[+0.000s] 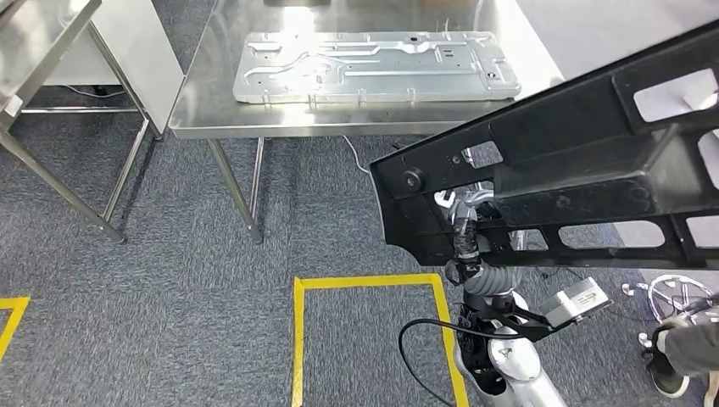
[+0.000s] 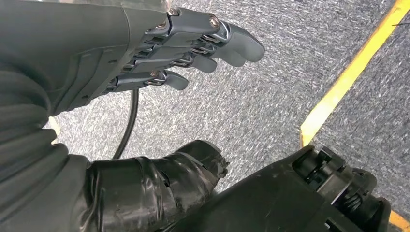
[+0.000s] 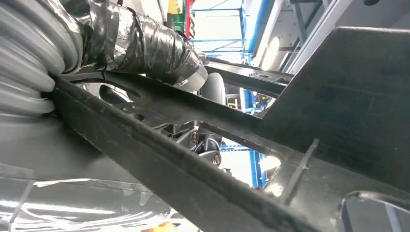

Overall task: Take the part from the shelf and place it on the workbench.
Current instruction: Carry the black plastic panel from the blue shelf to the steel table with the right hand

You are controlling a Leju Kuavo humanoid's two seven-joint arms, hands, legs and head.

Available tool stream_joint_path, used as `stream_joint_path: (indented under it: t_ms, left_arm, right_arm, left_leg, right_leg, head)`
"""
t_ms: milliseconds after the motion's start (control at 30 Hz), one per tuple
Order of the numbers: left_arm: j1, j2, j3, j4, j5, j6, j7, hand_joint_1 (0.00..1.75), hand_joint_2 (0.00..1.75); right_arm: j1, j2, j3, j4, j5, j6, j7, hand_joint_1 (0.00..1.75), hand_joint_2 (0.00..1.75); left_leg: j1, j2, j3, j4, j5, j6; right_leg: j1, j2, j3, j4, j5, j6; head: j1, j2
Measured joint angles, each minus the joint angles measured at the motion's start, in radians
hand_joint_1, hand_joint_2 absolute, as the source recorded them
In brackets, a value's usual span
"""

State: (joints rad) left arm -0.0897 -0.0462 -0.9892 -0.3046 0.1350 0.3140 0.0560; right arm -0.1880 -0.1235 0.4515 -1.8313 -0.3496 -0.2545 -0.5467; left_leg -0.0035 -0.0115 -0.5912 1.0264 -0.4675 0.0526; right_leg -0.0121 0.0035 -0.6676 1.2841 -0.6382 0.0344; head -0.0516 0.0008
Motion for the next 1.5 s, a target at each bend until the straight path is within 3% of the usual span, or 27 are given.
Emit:
stream_joint_path:
  t_ms: [33,100,167,300,367,433,467,500,567,600,633,700,800,867,933,967,1000,1033,1100,1133,1167,1267,1333,1433,1500]
  left_arm:
    - [0.001,0.0,0.0,0.0,0.0,0.0,0.0,0.0,1.75]
    - [0.001,0.0,0.0,0.0,0.0,0.0,0.0,0.0,1.75]
    - [-0.002,-0.001,0.0,0.001,0.0,0.0,-0.001,0.0,1.75]
    - [-0.004,-0.001,0.0,0.001,0.0,0.0,-0.002,0.0,1.75]
    - [-0.006,-0.001,0.0,0.001,0.0,0.0,-0.003,0.0,1.75]
    - [-0.005,-0.001,0.0,0.001,0.0,0.0,-0.003,0.0,1.75]
    - [-0.003,-0.001,0.0,0.001,0.0,0.0,-0.003,0.0,1.75]
    - [-0.001,-0.001,0.0,0.001,0.0,0.0,-0.003,0.0,1.75]
    - [0.0,-0.001,0.0,0.001,0.0,0.0,-0.003,0.0,1.75]
    - [0.0,0.0,0.0,0.002,0.0,0.0,-0.003,0.0,1.75]
    - [-0.001,0.0,0.0,0.002,0.0,0.0,-0.003,0.0,1.75]
    - [0.0,0.001,0.0,0.004,0.001,0.0,-0.003,0.0,1.75]
    - [0.004,0.002,0.0,0.004,0.003,0.0,-0.003,0.0,1.75]
    - [0.0,0.001,0.0,0.004,0.005,0.0,-0.003,0.0,1.75]
    - [-0.005,0.0,0.0,0.004,0.008,0.0,-0.003,0.0,1.75]
    - [-0.004,-0.001,0.0,0.004,0.01,0.0,-0.003,0.0,1.75]
    - [-0.002,-0.001,0.0,0.004,0.011,0.0,-0.003,0.0,1.75]
    - [0.0,-0.001,0.0,0.004,0.013,0.0,-0.003,0.0,1.75]
    - [0.001,0.0,0.0,0.005,0.016,-0.002,-0.003,0.0,1.75]
    - [-0.001,0.0,0.0,0.005,0.018,-0.003,-0.003,0.0,1.75]
    - [-0.004,0.001,0.0,0.005,0.019,-0.005,-0.003,0.0,1.75]
    - [-0.007,0.003,0.0,0.005,0.025,-0.008,-0.003,0.0,1.75]
    - [-0.009,0.003,0.0,0.005,0.028,-0.008,-0.003,0.0,1.75]
    - [-0.009,0.003,0.0,0.005,0.03,-0.008,-0.003,0.0,1.75]
    - [-0.006,0.004,0.0,0.005,0.03,-0.008,-0.003,0.0,1.75]
  right_arm:
    - [0.0,0.0,0.0,0.0,0.0,0.0,0.0,1.75,1.75]
    - [0.0,0.0,0.0,0.002,-0.001,0.0,0.0,1.75,1.75]
    - [0.001,0.0,0.0,0.004,-0.002,0.0,0.001,1.75,1.75]
    - [-0.001,0.0,0.0,0.004,-0.004,0.0,0.0,1.75,1.75]
    - [-0.002,0.0,0.0,0.004,-0.004,0.0,0.0,1.75,1.75]
    - [-0.001,0.0,0.0,0.004,-0.004,0.0,0.0,1.75,1.75]
    - [-0.001,0.0,0.0,0.004,-0.004,0.0,0.0,1.75,1.75]
    - [-0.001,0.0,0.0,0.004,-0.004,0.0,0.0,1.75,1.75]
    - [-0.001,0.0,0.0,0.004,-0.004,0.0,0.0,1.75,1.75]
    - [0.0,0.0,0.0,0.005,-0.004,0.0,0.0,1.75,1.75]
    - [-0.001,0.0,0.0,0.005,-0.004,0.0,0.0,1.75,1.75]
    - [0.0,0.0,0.0,0.006,-0.005,0.0,0.001,1.75,1.75]
    - [-0.001,0.0,0.0,0.006,-0.006,0.0,0.0,1.75,1.75]
    - [-0.003,0.0,0.0,0.006,-0.008,-0.001,-0.003,1.75,1.75]
    - [-0.002,0.0,0.0,0.006,-0.008,-0.002,-0.005,1.75,1.75]
    - [0.0,0.0,0.0,0.006,-0.011,-0.002,-0.005,1.75,1.75]
    - [0.0,0.0,0.0,0.006,-0.017,0.0,-0.005,1.75,1.75]
    - [0.001,0.0,0.0,0.006,-0.025,0.003,-0.005,1.75,1.75]
    - [0.001,0.0,0.0,0.007,-0.043,0.009,-0.005,1.75,1.75]
    - [0.001,0.0,-0.001,0.009,-0.05,0.012,-0.004,1.75,1.75]
    - [0.002,0.0,-0.002,0.011,-0.055,0.015,-0.004,1.75,1.75]
    - [0.002,0.0,-0.006,0.014,-0.062,0.018,-0.003,1.75,1.75]
    - [0.001,0.0,-0.008,0.014,-0.063,0.018,-0.003,1.75,1.75]
    - [0.001,0.0,-0.01,0.015,-0.064,0.018,-0.003,1.75,1.75]
    - [0.002,0.0,-0.011,0.016,-0.064,0.018,-0.003,1.75,1.75]
  left_leg:
    - [0.0,-0.001,0.015,0.0,-0.01,-0.002]
    - [-0.001,-0.002,0.039,0.002,-0.031,-0.008]
    - [-0.003,-0.004,0.049,0.005,-0.046,-0.018]
    - [-0.004,-0.004,0.048,0.038,-0.063,-0.039]
    - [-0.001,-0.001,-0.008,0.139,-0.097,-0.048]
    - [0.0,0.001,-0.09,0.254,-0.136,-0.053]
    - [0.001,0.001,-0.118,0.277,-0.137,-0.053]
    - [0.001,0.001,-0.128,0.265,-0.118,-0.051]
    - [-0.004,0.003,-0.101,0.146,-0.025,-0.038]
    - [-0.01,0.004,-0.083,0.088,0.007,-0.031]
    - [-0.016,0.004,-0.07,0.043,0.02,-0.023]
    - [-0.025,0.002,-0.059,0.01,0.013,-0.01]
    - [-0.017,0.001,-0.015,-0.025,0.034,0.008]
    - [-0.013,0.003,0.009,-0.032,0.03,0.013]
    - [-0.013,0.004,0.022,-0.031,0.016,0.014]
    - [-0.012,0.005,0.031,-0.031,0.007,0.012]
    - [-0.011,0.005,0.043,-0.03,-0.003,0.009]
    - [-0.009,0.005,0.056,-0.029,-0.014,0.006]
    - [-0.005,0.004,0.085,-0.024,-0.039,-0.006]
    - [-0.005,0.004,0.093,-0.022,-0.05,-0.013]
    - [-0.005,0.005,0.097,-0.02,-0.058,-0.02]
    - [-0.004,0.006,0.096,-0.007,-0.069,-0.032]
    - [-0.001,0.006,0.061,0.06,-0.075,-0.04]
    - [0.002,0.007,-0.07,0.244,-0.128,-0.05]
    - [0.001,0.007,-0.129,0.281,-0.143,-0.046]
  right_leg:
    - [0.0,0.0,0.003,-0.044,0.035,-0.001]
    - [0.001,0.0,0.024,-0.167,0.138,-0.006]
    - [0.004,-0.002,0.036,-0.23,0.187,-0.015]
    - [0.002,-0.001,0.065,-0.241,0.182,-0.038]
    - [0.002,-0.002,0.081,-0.244,0.172,-0.047]
    - [0.003,-0.002,0.094,-0.245,0.158,-0.051]
    - [0.003,-0.001,0.103,-0.245,0.151,-0.051]
    - [0.004,0.0,0.114,-0.245,0.142,-0.051]
    - [0.004,0.0,0.139,-0.246,0.124,-0.049]
    - [0.004,0.001,0.15,-0.247,0.116,-0.046]
    - [0.003,0.001,0.157,-0.25,0.108,-0.042]
    - [0.002,0.001,0.17,-0.255,0.106,-0.031]
    - [0.005,0.001,0.174,-0.222,0.102,-0.019]
    - [0.003,0.001,0.125,-0.132,0.063,-0.014]
    - [0.0,0.001,0.043,-0.021,0.015,-0.005]
    - [-0.002,0.001,0.013,0.005,0.006,-0.001]
    - [-0.006,0.0,-0.001,-0.004,0.019,0.003]
    - [-0.01,0.0,0.002,-0.046,0.053,0.006]
    - [-0.016,-0.003,0.027,-0.166,0.148,0.012]
    - [-0.015,-0.005,0.035,-0.206,0.177,0.009]
    - [-0.013,-0.007,0.039,-0.227,0.196,0.003]
    - [-0.008,-0.005,0.047,-0.232,0.197,-0.024]
    - [-0.009,-0.003,0.06,-0.236,0.189,-0.036]
    - [-0.006,-0.003,0.082,-0.24,0.17,-0.046]
    - [-0.003,0.0,0.105,-0.24,0.152,-0.047]
  head:
    - [0.001,0.0]
    - [0.001,0.0]
    - [0.001,0.0]
    - [0.001,0.0]
    - [0.0,0.0]
    - [-0.001,0.0]
    - [-0.001,0.0]
    - [-0.001,0.0]
    - [-0.001,0.0]
    - [0.0,0.0]
    - [0.0,0.0]
    - [0.0,0.0]
    - [0.003,0.0]
    - [0.006,0.0]
    - [0.008,0.0]
    - [0.008,0.0]
    - [0.008,0.0]
    - [0.008,0.0]
    - [0.008,0.0]
    - [0.01,0.0]
    - [0.011,0.0]
    - [0.009,0.0]
    - [0.006,0.0]
    - [0.004,0.0]
    - [0.004,0.0]
